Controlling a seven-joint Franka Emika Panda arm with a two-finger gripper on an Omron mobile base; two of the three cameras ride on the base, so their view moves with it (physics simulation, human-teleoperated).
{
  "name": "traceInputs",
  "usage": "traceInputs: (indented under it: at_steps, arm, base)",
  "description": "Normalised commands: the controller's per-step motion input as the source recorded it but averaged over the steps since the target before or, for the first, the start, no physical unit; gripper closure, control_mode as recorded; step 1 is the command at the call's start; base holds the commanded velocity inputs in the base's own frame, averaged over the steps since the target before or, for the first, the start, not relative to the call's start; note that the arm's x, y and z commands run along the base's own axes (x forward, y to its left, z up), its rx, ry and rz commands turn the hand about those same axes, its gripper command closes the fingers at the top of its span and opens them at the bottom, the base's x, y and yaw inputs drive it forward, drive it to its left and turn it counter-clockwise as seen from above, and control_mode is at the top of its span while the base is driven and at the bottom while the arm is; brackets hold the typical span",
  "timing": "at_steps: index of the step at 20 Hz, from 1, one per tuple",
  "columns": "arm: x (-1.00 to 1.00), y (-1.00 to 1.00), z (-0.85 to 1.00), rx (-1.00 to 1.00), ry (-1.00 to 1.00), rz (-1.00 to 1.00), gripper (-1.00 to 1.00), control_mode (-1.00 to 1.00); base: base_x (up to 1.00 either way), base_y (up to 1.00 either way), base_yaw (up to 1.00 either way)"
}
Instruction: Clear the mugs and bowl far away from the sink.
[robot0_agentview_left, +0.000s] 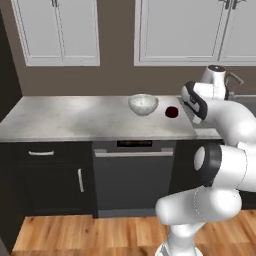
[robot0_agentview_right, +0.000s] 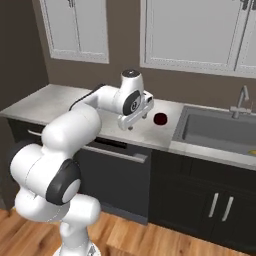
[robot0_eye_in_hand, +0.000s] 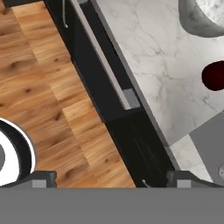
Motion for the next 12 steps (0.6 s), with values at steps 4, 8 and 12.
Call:
traceInputs:
  at_steps: [4, 8, 12]
  arm:
    - [0.00, 0.00, 0.00, 0.00, 0.00, 0.00, -1.00, 1.00]
    - [0.00, 0.00, 0.00, 0.00, 0.00, 0.00, -1.00, 1.00]
    - [0.00, 0.00, 0.00, 0.00, 0.00, 0.00, -1.00, 1.00]
  base:
    - [0.46, 0.00, -0.14]
    - [0.43, 0.00, -0.15]
    - [0.58, 0.00, -0.18]
